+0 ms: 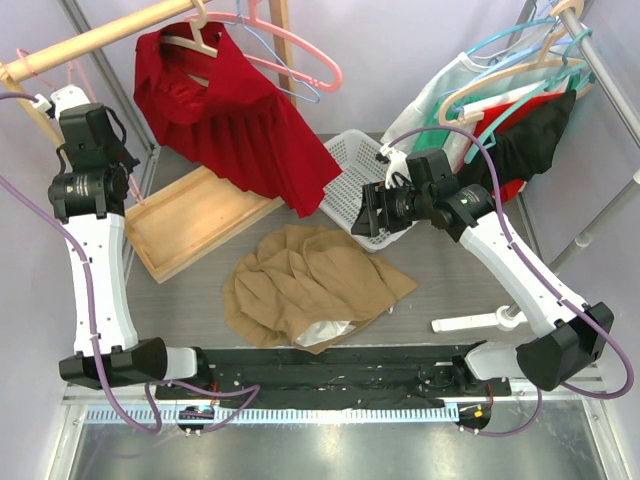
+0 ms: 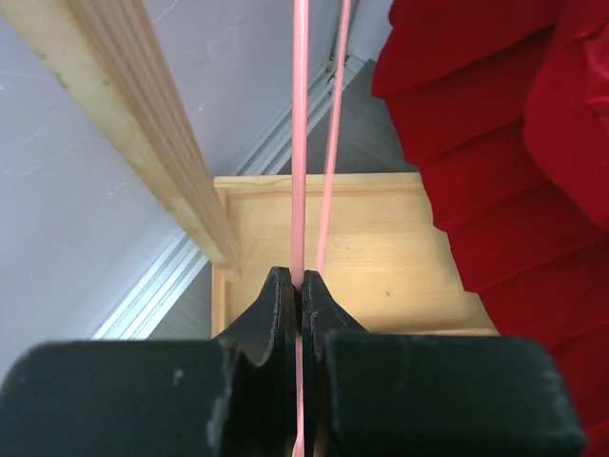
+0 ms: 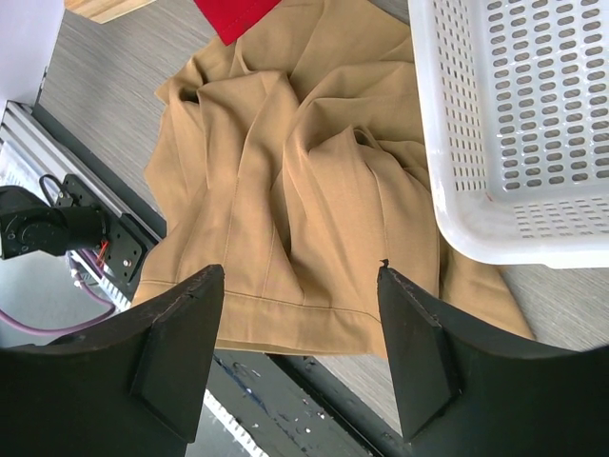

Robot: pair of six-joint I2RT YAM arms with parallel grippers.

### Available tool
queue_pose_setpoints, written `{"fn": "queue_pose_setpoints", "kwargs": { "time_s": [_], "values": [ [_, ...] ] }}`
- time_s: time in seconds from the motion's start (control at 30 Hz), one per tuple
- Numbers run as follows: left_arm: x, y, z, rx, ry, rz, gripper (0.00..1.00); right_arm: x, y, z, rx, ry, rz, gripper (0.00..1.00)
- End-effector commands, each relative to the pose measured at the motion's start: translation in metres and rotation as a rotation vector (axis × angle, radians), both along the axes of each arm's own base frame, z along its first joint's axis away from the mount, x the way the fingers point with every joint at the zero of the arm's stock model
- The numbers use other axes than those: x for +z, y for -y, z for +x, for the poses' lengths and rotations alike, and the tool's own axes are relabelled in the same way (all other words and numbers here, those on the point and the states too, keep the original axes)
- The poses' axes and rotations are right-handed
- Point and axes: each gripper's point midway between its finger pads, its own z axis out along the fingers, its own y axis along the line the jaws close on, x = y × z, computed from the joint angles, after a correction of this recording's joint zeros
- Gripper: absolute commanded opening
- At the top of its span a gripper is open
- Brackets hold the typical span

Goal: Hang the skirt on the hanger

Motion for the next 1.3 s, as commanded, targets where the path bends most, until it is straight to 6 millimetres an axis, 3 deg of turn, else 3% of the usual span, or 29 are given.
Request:
{"fn": "queue_pose_setpoints", "kwargs": {
  "time_s": [0.0, 0.13, 0.33, 0.43, 0.47, 0.53, 0.57, 0.67, 0.7, 0.8, 1.0, 1.17, 1.2, 1.23, 1.27],
  "values": [
    [0.049, 0.012, -0.003, -0.076, 0.15, 0.004, 0.0, 0.01, -0.001, 0.011, -0.025, 0.041, 0.016, 0.7],
    [0.074, 0.024, -0.017, -0.139, 0.204, 0.008, 0.0, 0.01, 0.001, 0.01, -0.034, 0.045, 0.01, 0.7],
    [0.091, 0.05, -0.038, -0.269, 0.247, -0.012, 0.0, 0.014, 0.001, 0.012, -0.042, 0.059, 0.012, 0.7],
    [0.085, 0.069, -0.048, -0.358, 0.246, -0.053, 0.0, 0.022, 0.001, 0.013, -0.041, 0.081, 0.02, 0.7],
    [0.08, 0.094, -0.054, -0.467, 0.284, -0.129, 0.0, 0.024, 0.002, 0.013, -0.039, 0.087, 0.021, 0.71],
    [0.069, 0.12, -0.059, -0.571, 0.312, -0.221, 0.0, 0.036, 0.0, 0.015, -0.023, 0.125, 0.032, 0.74],
    [0.052, 0.139, -0.071, -0.657, 0.299, -0.284, 0.0, 0.042, -0.002, 0.015, -0.006, 0.139, 0.042, 0.75],
    [0.042, 0.166, -0.091, -0.784, 0.315, -0.339, 0.0, 0.074, -0.012, 0.01, 0.081, 0.221, 0.097, 0.95],
    [0.029, 0.172, -0.093, -0.83, 0.286, -0.333, 0.0, 0.09, -0.015, 0.009, 0.107, 0.267, 0.122, 1.0],
    [0.018, 0.201, -0.113, -1.014, 0.256, -0.342, 0.0, 0.127, -0.022, 0.007, 0.175, 0.387, 0.178, 1.0],
    [0.032, 0.247, -0.153, -1.378, 0.279, -0.344, 0.0, 0.202, -0.031, -0.008, 0.268, 0.584, 0.31, 1.0],
    [0.046, 0.245, -0.158, -1.374, 0.295, -0.238, 0.0, 0.252, -0.031, -0.03, 0.322, 0.71, 0.408, 1.0],
    [0.048, 0.238, -0.155, -1.325, 0.291, -0.202, 0.0, 0.26, -0.029, -0.034, 0.318, 0.728, 0.424, 1.0],
    [0.047, 0.213, -0.135, -1.138, 0.278, -0.144, 0.0, 0.264, -0.028, -0.037, 0.322, 0.738, 0.434, 1.0],
    [0.055, 0.198, -0.135, -1.049, 0.279, -0.101, 0.0, 0.267, -0.028, -0.04, 0.324, 0.74, 0.445, 1.0]
  ]
}}
